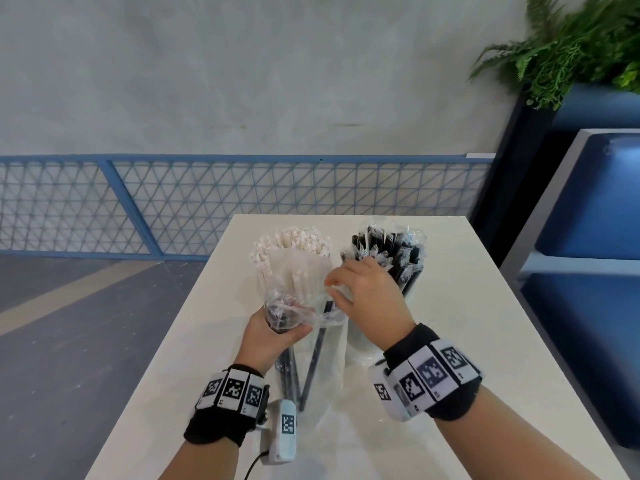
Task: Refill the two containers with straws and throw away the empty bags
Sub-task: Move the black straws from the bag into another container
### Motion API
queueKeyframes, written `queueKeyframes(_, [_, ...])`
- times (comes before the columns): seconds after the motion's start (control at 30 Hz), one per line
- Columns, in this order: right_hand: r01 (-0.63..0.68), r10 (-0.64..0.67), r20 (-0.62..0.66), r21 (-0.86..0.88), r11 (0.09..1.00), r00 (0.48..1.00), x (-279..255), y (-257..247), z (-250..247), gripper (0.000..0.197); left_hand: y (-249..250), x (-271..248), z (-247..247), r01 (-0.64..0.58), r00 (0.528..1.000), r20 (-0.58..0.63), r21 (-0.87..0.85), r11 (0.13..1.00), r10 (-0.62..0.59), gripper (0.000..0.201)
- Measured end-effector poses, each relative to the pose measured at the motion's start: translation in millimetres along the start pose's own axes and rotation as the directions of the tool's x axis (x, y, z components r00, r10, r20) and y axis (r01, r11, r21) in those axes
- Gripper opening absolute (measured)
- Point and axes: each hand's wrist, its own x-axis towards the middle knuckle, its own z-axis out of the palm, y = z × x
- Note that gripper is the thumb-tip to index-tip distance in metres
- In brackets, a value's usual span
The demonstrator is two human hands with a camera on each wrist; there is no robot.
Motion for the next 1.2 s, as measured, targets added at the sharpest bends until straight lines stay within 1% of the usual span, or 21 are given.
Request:
queueKeyframes(0.07, [-0.060,0.074,0.175,-0.086,0.995,0.982,-4.8,0.7,4.1,0.017,-1.9,0.4,-0.5,0.015,1.000,0.000,0.014,1.000,-0.015,0.031])
queueKeyframes(0.1, [-0.084,0.108,0.234,-0.107,0.991,0.966,-5.5,0.7,4.0,0.021,-2.5,0.2,-0.6,0.021,1.000,0.000,0.020,1.000,-0.021,0.033])
queueKeyframes(0.23, [-0.135,0.174,0.347,-0.134,0.982,0.921,-2.8,-2.1,2.1,0.024,-1.8,-2.4,2.1,0.042,0.999,0.008,0.044,0.998,-0.042,0.059])
queueKeyframes(0.27, [-0.126,0.171,0.366,-0.144,0.982,0.915,-2.5,-4.3,2.5,0.023,-0.1,-3.0,3.6,0.037,0.999,0.013,0.056,0.998,-0.038,0.058])
queueKeyframes(0.37, [-0.091,0.130,0.346,-0.127,0.988,0.929,-5.1,-13.6,6.2,0.017,1.6,-2.6,4.8,0.030,0.999,0.026,0.100,0.995,-0.033,0.045])
queueKeyframes(0.43, [-0.099,0.099,0.256,-0.011,0.995,0.962,-6.3,-21.5,6.0,0.015,4.1,-3.6,6.7,0.021,0.998,0.050,0.136,0.990,-0.028,0.049])
queueKeyframes(0.5, [-0.118,0.087,0.210,0.140,0.983,0.974,-6.9,-28.9,5.7,0.014,5.2,-3.3,9.9,0.005,0.996,0.085,0.185,0.983,-0.021,0.052])
queueKeyframes(0.57, [-0.193,0.127,0.210,0.331,0.924,0.969,-8.6,-33.6,7.3,0.017,8.0,-3.1,13.4,-0.011,0.997,0.077,0.195,0.981,-0.004,0.046])
queueKeyframes(0.63, [-0.326,0.240,0.237,0.459,0.826,0.941,-9.7,-33.8,8.1,0.024,11.6,-3.8,16.0,-0.036,0.998,0.065,0.176,0.984,0.025,0.046])
queueKeyframes(0.67, [-0.377,0.274,0.273,0.475,0.795,0.922,-10.1,-32.3,8.5,0.028,13.4,-4.5,16.9,-0.047,0.997,0.065,0.176,0.983,0.036,0.047])
queueKeyframes(0.73, [-0.386,0.245,0.339,0.453,0.803,0.908,-11.9,-26.2,9.3,0.029,13.0,-5.6,16.5,-0.078,0.996,0.056,0.167,0.983,0.069,0.051])
queueKeyframes(0.77, [-0.372,0.206,0.374,0.456,0.809,0.904,-12.5,-23.6,9.3,0.030,13.5,-6.3,16.1,-0.093,0.995,0.050,0.150,0.984,0.086,0.055])
queueKeyframes(0.83, [-0.356,0.124,0.426,0.524,0.774,0.896,-14.8,-21.8,9.7,0.043,17.7,-5.7,16.1,-0.131,0.990,0.076,0.135,0.982,0.122,0.072])
queueKeyframes(0.87, [-0.360,0.114,0.428,0.557,0.748,0.897,-16.7,-21.9,10.5,0.051,22.0,-5.4,17.4,-0.157,0.982,0.129,0.144,0.977,0.139,0.083])
queueKeyframes(0.93, [-0.392,0.158,0.402,0.609,0.689,0.902,-21.0,-22.0,15.6,0.059,29.5,-4.5,21.2,-0.201,0.959,0.242,0.218,0.955,0.147,0.100])
queueKeyframes(1.0, [-0.427,0.252,0.352,0.627,0.652,0.901,-25.8,-23.5,21.5,0.053,36.4,-6.1,26.5,-0.215,0.943,0.310,0.284,0.934,0.123,0.108])
queueKeyframes(1.03, [-0.452,0.302,0.336,0.650,0.611,0.892,-28.1,-22.3,24.1,0.044,37.1,-7.2,27.5,-0.220,0.938,0.327,0.291,0.931,0.119,0.108])
queueKeyframes(1.07, [-0.488,0.348,0.346,0.676,0.551,0.871,-29.3,-22.2,24.0,0.033,38.7,-8.5,28.7,-0.234,0.930,0.346,0.297,0.926,0.124,0.105])
queueKeyframes(1.13, [-0.543,0.370,0.417,0.755,0.367,0.830,-30.6,-25.7,21.4,0.023,42.0,-10.5,29.1,-0.228,0.917,0.385,0.289,0.930,0.106,0.103])
queueKeyframes(1.17, [-0.542,0.378,0.422,0.782,0.307,0.824,-30.7,-26.7,21.2,0.021,40.6,-9.7,28.5,-0.213,0.916,0.392,0.278,0.937,0.092,0.106])
queueKeyframes(1.2, [-0.526,0.394,0.399,0.795,0.302,0.828,-30.0,-27.2,19.9,0.018,39.2,-8.9,28.3,-0.198,0.913,0.399,0.262,0.944,0.081,0.111])
